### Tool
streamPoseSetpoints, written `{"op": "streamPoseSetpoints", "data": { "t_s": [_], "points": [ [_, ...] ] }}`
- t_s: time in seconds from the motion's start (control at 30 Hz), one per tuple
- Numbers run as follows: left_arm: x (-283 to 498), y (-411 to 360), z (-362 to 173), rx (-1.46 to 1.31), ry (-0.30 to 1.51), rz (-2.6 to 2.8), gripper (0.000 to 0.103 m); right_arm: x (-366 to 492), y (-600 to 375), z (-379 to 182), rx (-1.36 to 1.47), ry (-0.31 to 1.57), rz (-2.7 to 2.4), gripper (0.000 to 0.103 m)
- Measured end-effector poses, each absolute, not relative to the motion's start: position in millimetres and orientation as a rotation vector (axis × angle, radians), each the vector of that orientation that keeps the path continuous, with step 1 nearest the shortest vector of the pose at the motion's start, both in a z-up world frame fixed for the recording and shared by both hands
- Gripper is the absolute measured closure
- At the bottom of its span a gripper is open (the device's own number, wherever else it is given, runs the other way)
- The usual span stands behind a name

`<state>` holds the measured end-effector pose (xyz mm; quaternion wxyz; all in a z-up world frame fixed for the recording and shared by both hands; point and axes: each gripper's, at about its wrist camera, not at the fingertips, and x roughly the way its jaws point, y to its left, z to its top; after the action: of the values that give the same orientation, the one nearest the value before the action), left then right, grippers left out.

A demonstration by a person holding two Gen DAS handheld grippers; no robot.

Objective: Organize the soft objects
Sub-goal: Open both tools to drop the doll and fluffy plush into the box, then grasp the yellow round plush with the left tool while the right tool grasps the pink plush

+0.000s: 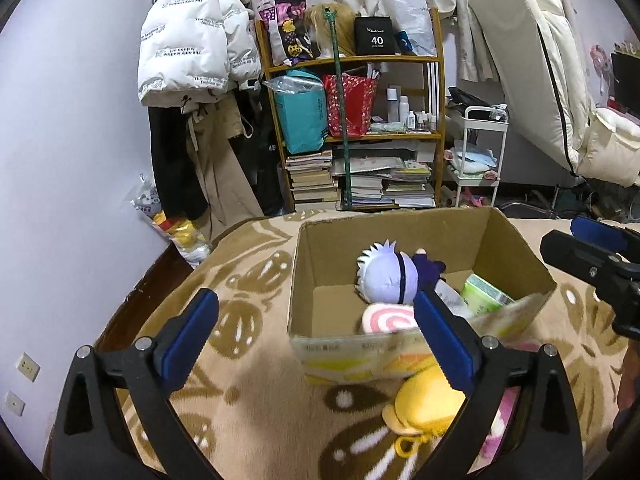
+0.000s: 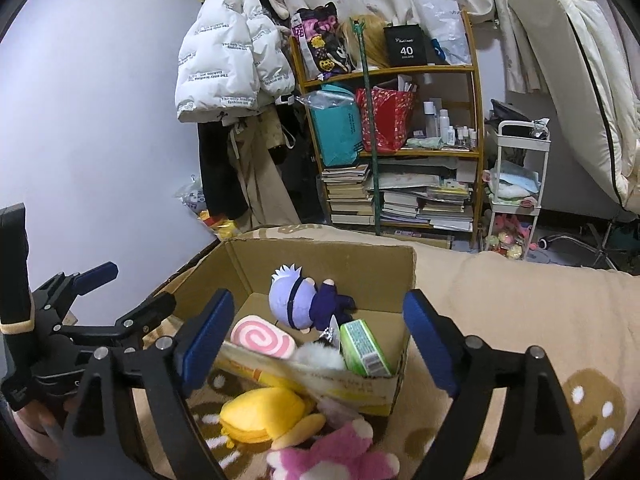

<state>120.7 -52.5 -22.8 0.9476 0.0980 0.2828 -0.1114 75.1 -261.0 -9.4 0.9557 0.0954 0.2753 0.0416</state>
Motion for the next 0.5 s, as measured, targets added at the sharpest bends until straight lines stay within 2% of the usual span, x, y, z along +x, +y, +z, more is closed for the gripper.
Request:
{"op": "streamPoseSetpoints", "data": {
  "t_s": [0.5],
  "points": [
    [64.7,-35.8,-10.8,0.244,0.617,-0.233,0.006,31.1,-257.6,-1.2,0.163,0.611,0.065,0.012]
  ]
}}
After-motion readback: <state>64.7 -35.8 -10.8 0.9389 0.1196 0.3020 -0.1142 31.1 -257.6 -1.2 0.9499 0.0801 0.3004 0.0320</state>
